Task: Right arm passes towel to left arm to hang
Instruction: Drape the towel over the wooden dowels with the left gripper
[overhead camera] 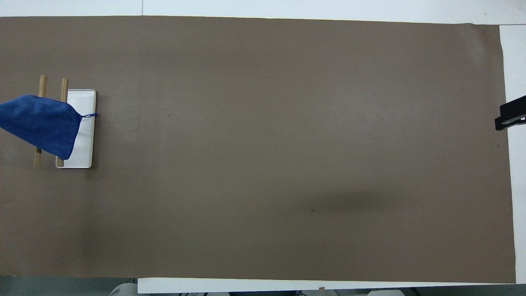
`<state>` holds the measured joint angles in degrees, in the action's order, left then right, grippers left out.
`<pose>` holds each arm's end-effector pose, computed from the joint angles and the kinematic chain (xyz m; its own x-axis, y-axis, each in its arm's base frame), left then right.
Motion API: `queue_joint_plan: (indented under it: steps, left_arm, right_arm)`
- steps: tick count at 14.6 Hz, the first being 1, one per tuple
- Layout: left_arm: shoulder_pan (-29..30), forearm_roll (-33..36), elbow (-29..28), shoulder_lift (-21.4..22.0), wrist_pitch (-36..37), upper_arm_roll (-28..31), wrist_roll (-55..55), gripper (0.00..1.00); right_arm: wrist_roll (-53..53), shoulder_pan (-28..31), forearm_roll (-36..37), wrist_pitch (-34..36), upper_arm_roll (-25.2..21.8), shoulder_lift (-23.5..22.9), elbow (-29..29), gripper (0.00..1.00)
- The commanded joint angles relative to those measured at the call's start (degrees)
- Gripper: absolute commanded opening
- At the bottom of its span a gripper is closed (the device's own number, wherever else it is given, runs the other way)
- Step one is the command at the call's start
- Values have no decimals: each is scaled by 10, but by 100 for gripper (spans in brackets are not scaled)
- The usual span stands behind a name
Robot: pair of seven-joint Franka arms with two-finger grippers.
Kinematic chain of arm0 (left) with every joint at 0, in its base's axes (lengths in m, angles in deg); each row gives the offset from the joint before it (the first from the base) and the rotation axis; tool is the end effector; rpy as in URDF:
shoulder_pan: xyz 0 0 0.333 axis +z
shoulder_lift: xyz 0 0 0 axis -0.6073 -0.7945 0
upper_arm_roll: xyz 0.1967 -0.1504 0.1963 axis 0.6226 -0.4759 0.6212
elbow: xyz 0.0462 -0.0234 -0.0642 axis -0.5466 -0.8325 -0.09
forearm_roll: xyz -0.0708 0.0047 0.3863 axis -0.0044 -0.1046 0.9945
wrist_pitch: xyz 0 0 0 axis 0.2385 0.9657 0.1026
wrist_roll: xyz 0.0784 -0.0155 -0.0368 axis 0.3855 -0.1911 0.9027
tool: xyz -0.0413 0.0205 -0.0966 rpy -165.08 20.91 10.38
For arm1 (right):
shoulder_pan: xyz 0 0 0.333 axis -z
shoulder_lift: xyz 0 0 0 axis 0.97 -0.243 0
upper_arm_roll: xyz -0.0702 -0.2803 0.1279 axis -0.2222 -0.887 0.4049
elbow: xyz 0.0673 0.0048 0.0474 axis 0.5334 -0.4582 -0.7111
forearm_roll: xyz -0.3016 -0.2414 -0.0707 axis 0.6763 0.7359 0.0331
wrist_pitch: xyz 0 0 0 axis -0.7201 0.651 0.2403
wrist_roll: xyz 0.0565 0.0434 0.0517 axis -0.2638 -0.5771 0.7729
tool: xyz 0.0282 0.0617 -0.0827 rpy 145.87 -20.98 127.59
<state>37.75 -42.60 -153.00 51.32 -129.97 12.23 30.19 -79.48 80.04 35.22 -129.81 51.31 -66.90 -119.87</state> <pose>0.5470 0.1572 0.5306 0.2687 0.9181 -0.2914 0.9488 -0.2002 0.2442 0.5284 -0.0438 0.6603 0.9851 -0.1106 -0.1318 -0.1022 -0.9924 0.0690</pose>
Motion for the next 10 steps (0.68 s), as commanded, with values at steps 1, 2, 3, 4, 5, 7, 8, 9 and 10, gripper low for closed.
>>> queue_joint_plan:
  steps: [1,2,3,4,5,7,8,9,10]
  left_arm:
    - [1,9,-4,4,-29,1,-66,0]
    - [2,9,-5,4,-41,1,-76,0]
    - [1,18,-5,4,-53,0,-85,0]
    - [1,35,-8,4,-65,-1,-102,0]
    - [1,39,-11,4,-73,-2,-106,0]
    - [1,39,-26,6,-72,-3,-99,0]
    - [1,39,-33,6,-71,-3,-99,0]
    - [1,40,-42,6,-67,-3,-98,0]
    - [1,40,-60,8,-67,-1,-99,0]
  right_arm:
    - [8,6,-5,-5,7,10,-18,100]
    - [8,6,-5,-4,7,10,-18,100]
    - [9,6,-5,-3,7,10,-19,100]
    - [8,6,-6,-2,7,11,-19,100]
    - [8,6,-6,-4,7,12,-25,100]
    - [8,6,-6,-4,7,13,-26,100]
    - [8,6,-6,-4,7,13,-26,100]
    - [8,6,-6,-3,7,13,-26,100]
    - [8,7,-6,-3,7,13,-26,100]
